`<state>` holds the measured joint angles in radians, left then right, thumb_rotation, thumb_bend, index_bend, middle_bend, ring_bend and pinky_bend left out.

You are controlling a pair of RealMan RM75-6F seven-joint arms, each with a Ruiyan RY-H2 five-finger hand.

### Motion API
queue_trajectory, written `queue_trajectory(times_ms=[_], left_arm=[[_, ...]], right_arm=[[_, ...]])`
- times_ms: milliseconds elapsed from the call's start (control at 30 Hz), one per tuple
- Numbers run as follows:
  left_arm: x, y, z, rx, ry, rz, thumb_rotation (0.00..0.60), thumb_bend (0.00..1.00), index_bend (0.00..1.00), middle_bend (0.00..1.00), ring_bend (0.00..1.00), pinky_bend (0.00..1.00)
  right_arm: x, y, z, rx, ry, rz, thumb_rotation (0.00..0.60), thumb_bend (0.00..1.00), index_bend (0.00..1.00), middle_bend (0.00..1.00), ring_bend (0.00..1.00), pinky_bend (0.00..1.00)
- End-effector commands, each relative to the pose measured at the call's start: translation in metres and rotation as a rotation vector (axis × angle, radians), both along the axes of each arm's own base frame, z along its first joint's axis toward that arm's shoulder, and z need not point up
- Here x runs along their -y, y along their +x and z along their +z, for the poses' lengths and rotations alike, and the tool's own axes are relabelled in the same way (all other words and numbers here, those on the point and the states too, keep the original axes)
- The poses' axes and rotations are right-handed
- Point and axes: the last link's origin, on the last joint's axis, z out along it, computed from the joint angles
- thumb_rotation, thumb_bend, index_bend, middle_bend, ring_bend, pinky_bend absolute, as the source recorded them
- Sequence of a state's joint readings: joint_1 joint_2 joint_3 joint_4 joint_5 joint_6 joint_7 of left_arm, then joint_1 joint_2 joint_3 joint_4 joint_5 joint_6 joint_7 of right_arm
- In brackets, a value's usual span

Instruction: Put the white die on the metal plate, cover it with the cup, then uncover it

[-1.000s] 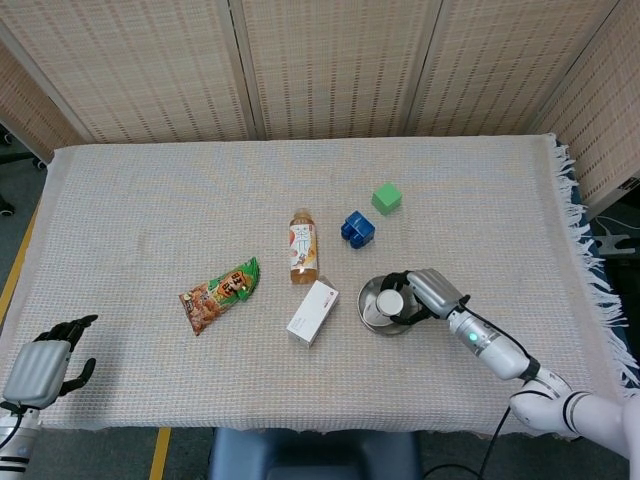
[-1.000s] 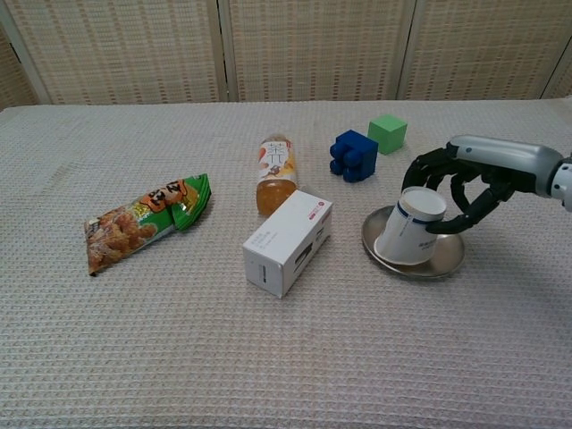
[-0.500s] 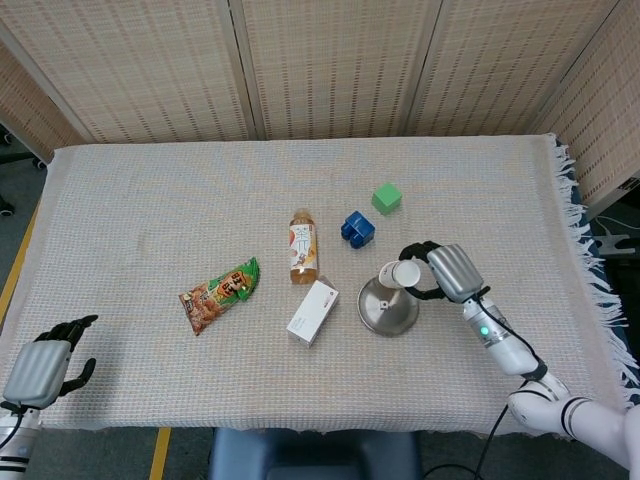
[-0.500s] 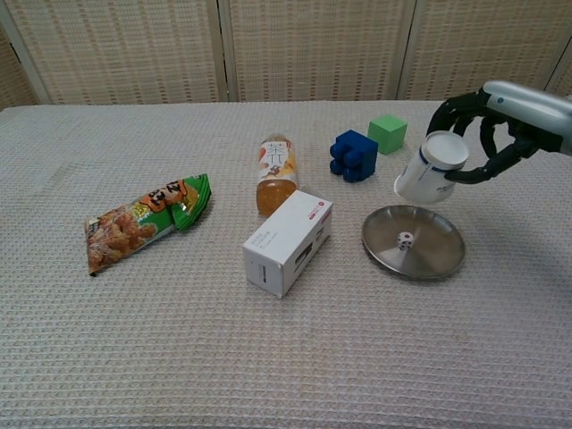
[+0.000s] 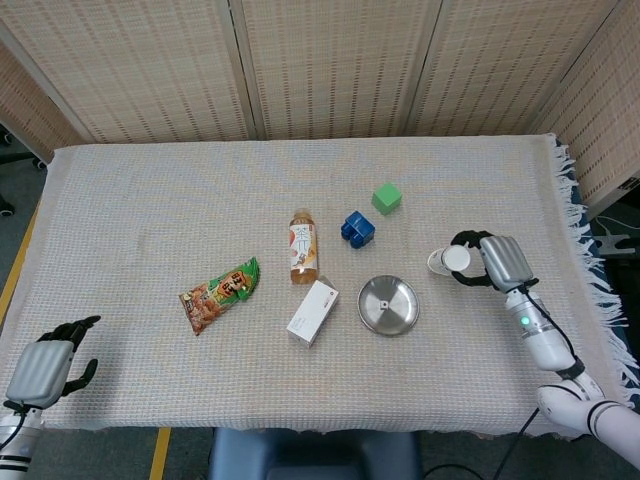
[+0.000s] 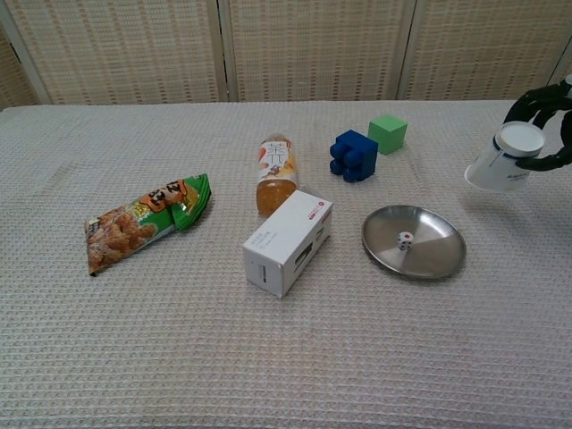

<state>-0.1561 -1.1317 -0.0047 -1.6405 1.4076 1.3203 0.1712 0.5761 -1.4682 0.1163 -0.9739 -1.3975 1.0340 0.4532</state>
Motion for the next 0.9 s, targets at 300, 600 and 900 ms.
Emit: queue_trajectory(times_ms=[300,600,900], left_arm=[[0.000,0.000,0.001,0.002,0.004,0.003,0.600,0.40,0.16,0.23,0.23,0.39],[0.001,0.000,0.001,0.001,0.003,0.002,0.600,0.40,0.16,0.23,0.23,0.39],[0.001,0.001,0.002,0.005,0.004,-0.001,0.600,0.40,0.16,0.23,0.23,0.39]], right_arm=[[-0.008,-0.013,-0.005,-0.016,0.101,-0.027,0.600,0.12,0.13,0.17,0.12,0.45],[-0.017,-0.015,0.006,-0.078,0.100,-0.033,0.600,0.12,0.00,0.00,0.00,0.26],[-0.095,-0.016,0.050,-0.260,-0.154,-0.029,0.600,0.12,0.00,0.00,0.00,0.17]])
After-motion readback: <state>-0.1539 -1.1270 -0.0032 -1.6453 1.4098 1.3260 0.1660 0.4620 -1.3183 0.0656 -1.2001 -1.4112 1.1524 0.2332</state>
